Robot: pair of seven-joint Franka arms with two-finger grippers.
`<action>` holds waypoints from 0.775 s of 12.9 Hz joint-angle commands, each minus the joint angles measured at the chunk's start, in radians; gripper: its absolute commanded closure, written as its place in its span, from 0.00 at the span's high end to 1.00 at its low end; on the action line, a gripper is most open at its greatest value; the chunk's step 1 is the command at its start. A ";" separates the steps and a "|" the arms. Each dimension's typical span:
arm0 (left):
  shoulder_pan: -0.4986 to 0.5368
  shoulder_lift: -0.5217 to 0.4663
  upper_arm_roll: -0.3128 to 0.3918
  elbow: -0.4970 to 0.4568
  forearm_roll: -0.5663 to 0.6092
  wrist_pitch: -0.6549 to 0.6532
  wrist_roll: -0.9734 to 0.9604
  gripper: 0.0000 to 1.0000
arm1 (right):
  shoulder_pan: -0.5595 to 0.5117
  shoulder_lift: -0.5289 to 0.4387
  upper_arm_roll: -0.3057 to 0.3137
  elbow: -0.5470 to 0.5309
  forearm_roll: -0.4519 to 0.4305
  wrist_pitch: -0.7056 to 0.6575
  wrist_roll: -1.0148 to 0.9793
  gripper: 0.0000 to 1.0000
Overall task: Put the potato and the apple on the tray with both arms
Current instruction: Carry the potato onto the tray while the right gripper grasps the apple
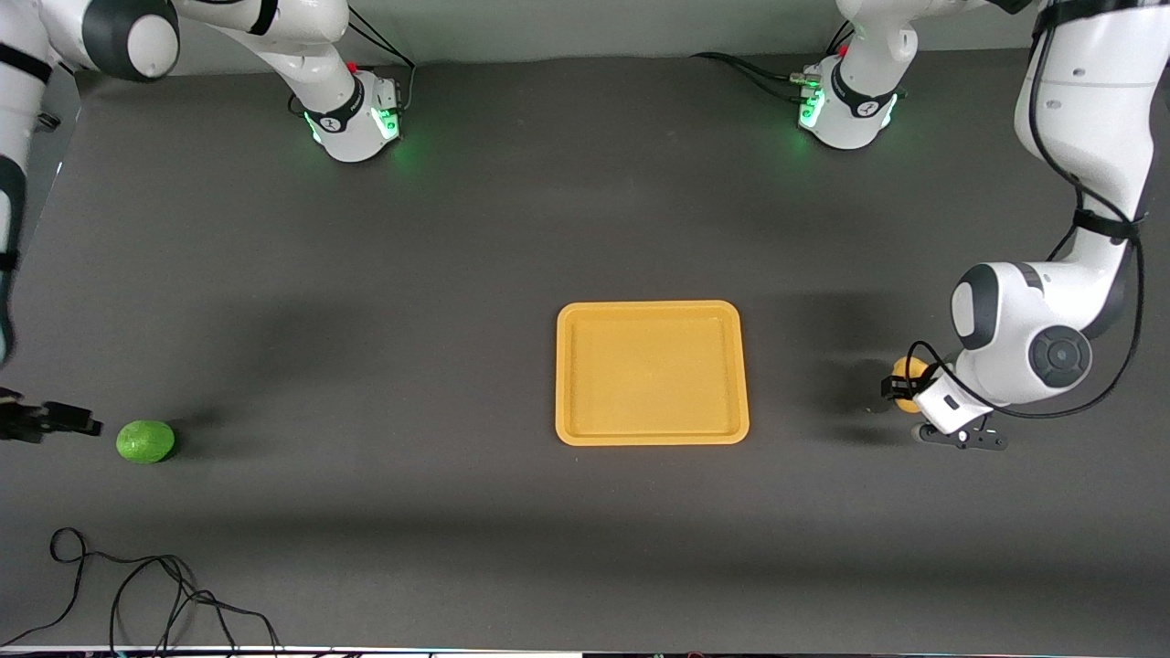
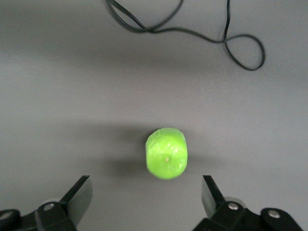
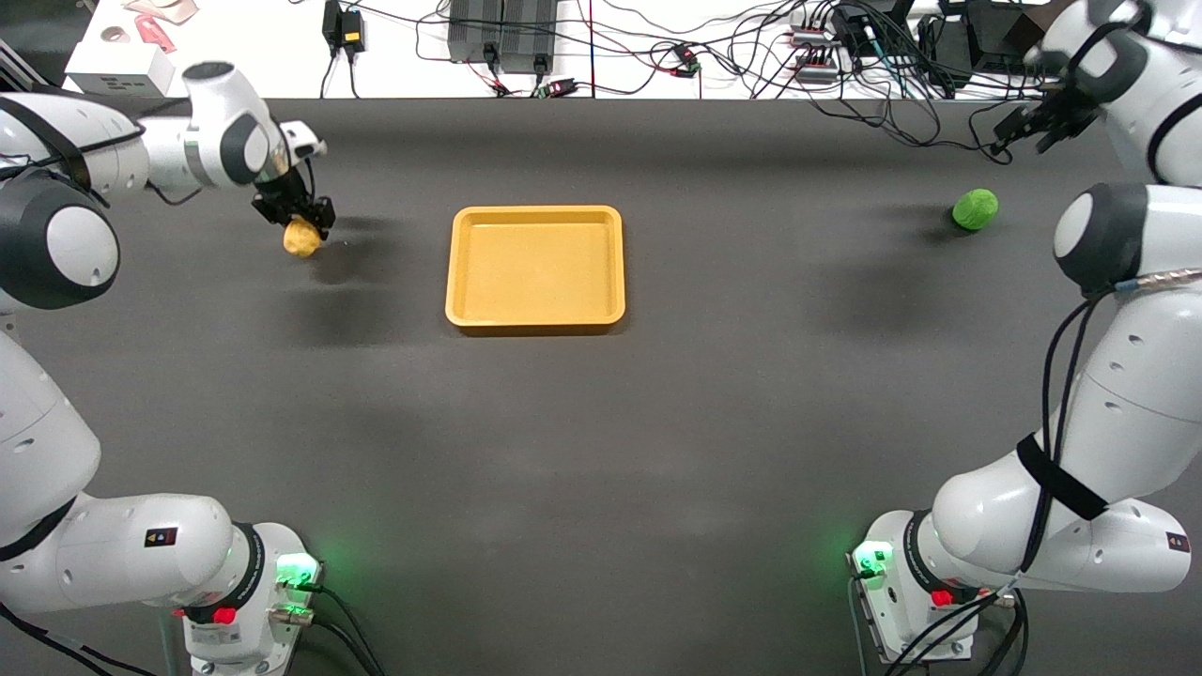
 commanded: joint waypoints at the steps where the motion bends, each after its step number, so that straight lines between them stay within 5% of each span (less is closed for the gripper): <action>1: -0.108 0.005 0.010 0.114 0.000 -0.097 -0.208 0.16 | -0.001 0.052 -0.007 -0.024 0.043 0.081 -0.029 1.00; 5: -0.265 0.035 0.007 0.167 -0.007 -0.089 -0.452 0.16 | -0.010 0.128 -0.007 -0.022 0.063 0.145 -0.056 1.00; 10: -0.466 0.132 0.005 0.157 -0.064 0.077 -0.629 0.19 | -0.021 0.179 -0.005 -0.018 0.084 0.191 -0.079 1.00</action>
